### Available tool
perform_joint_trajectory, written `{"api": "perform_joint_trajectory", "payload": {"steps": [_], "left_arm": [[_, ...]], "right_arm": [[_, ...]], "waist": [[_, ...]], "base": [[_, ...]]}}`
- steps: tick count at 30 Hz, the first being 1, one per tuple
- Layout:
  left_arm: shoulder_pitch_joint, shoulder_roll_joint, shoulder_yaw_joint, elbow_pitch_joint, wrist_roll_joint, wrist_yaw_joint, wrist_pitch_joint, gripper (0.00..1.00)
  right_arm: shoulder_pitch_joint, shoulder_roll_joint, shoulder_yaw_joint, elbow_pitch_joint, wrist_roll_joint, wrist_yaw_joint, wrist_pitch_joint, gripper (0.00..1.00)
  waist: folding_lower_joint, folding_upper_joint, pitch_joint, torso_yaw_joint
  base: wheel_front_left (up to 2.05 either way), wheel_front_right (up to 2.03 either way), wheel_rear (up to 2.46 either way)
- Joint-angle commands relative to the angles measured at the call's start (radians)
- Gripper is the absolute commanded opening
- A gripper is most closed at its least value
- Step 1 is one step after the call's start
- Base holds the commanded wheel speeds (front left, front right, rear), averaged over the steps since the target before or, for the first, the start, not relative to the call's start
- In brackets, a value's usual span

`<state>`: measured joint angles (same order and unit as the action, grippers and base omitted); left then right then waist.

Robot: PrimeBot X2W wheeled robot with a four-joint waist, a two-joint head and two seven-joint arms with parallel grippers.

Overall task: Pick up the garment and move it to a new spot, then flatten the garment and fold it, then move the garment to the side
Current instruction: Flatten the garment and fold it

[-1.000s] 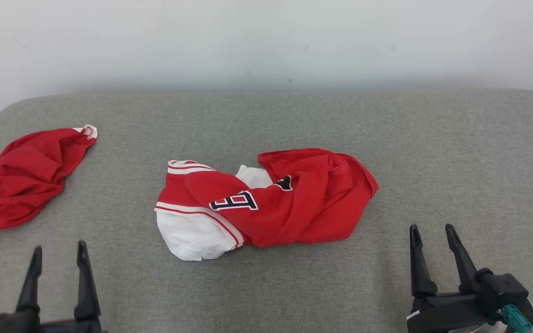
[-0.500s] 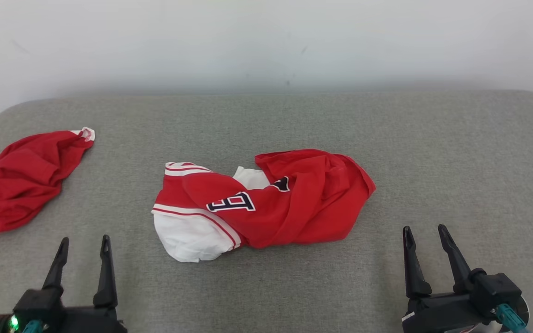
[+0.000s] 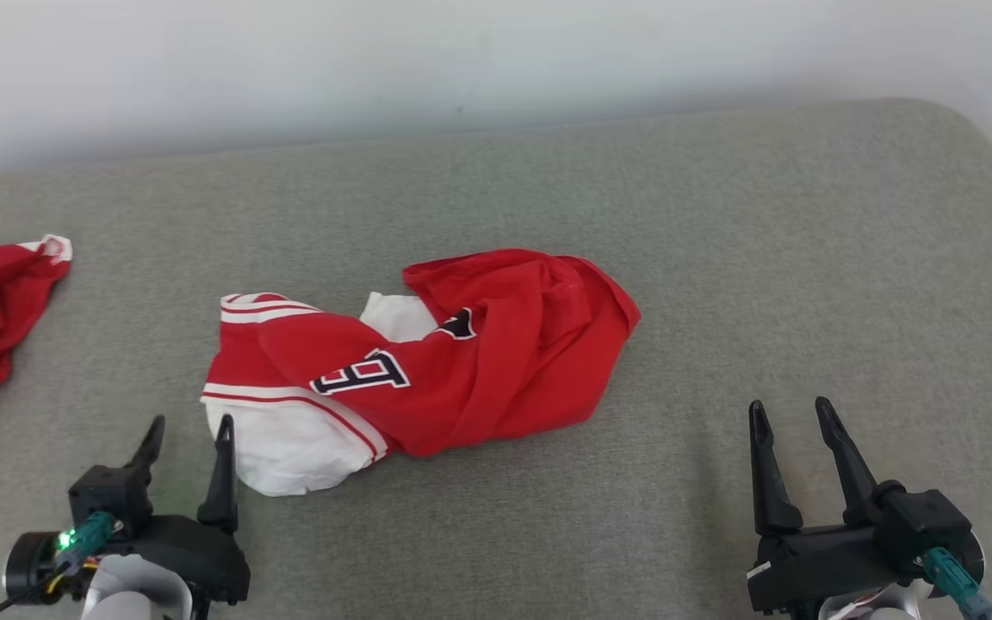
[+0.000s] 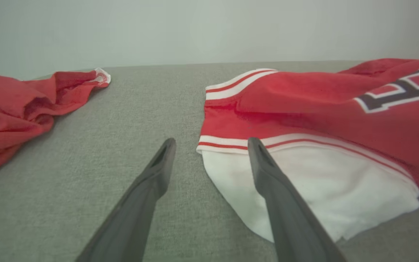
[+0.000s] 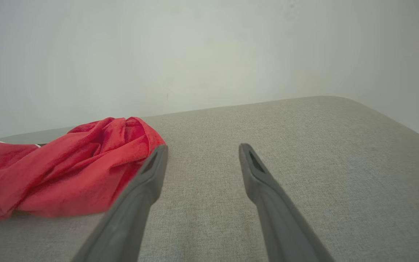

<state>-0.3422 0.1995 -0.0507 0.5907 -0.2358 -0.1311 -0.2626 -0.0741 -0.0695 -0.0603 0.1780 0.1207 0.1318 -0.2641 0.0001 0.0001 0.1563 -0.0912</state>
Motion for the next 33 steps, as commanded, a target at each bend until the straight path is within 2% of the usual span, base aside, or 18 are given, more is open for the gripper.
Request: {"api": "perform_joint_trajectory", "payload": {"steps": [1,7,12,13,14,15,22,27,33], "left_arm": [[-0.019,0.006,-0.013,0.043,-0.012,0.001,-0.003,1.00],[-0.082,0.014,-0.079,0.222,-0.058,0.001,0.020,1.00],[-0.118,0.007,-0.121,0.298,-0.095,0.001,0.025,1.00],[-0.124,0.004,-0.135,0.314,-0.106,0.001,0.029,0.95],[-0.130,0.006,-0.148,0.325,-0.110,0.001,0.027,0.56],[-0.136,0.007,-0.160,0.334,-0.118,0.001,0.023,0.00],[-0.127,0.025,-0.181,0.279,-0.178,0.001,-0.003,0.00],[-0.036,0.022,-0.129,0.088,-0.165,0.012,-0.002,0.00],[0.131,0.004,-0.123,-0.115,-0.151,0.046,-0.003,0.00]], "right_arm": [[-0.009,0.000,0.002,0.000,0.000,-0.002,0.000,1.00],[-0.012,0.001,-0.005,0.000,-0.002,-0.002,0.000,1.00],[-0.010,0.004,-0.007,-0.002,-0.008,-0.002,0.000,1.00],[-0.011,0.004,-0.007,-0.001,-0.007,-0.002,0.000,1.00],[-0.013,0.004,-0.006,-0.002,-0.007,-0.002,0.000,1.00],[-0.013,0.004,-0.006,-0.003,-0.006,-0.002,0.000,1.00],[0.011,0.005,-0.014,-0.008,-0.003,-0.002,0.000,1.00],[0.034,0.009,-0.025,-0.007,0.006,-0.002,0.000,1.00],[0.056,0.014,-0.034,-0.005,0.011,-0.002,0.000,1.00]], "waist": [[-0.0001,-0.0001,0.023,-0.028],[-0.0001,-0.0001,0.027,-0.039],[-0.0001,-0.0001,0.022,-0.038],[-0.0001,-0.0001,0.020,-0.037],[-0.0001,-0.0001,0.018,-0.036],[-0.0001,-0.0001,0.014,-0.033],[-0.0001,-0.0001,-0.024,0.001],[-0.0001,-0.0001,-0.058,0.050],[-0.0001,-0.0001,-0.084,0.115]], "base": [[0.00,0.00,0.00],[0.00,0.00,0.00],[0.00,0.00,0.00],[0.00,0.00,0.00],[0.00,0.00,0.00],[0.00,0.00,0.00],[0.00,0.00,0.00],[0.00,0.00,0.00],[0.00,0.00,0.00]]}}
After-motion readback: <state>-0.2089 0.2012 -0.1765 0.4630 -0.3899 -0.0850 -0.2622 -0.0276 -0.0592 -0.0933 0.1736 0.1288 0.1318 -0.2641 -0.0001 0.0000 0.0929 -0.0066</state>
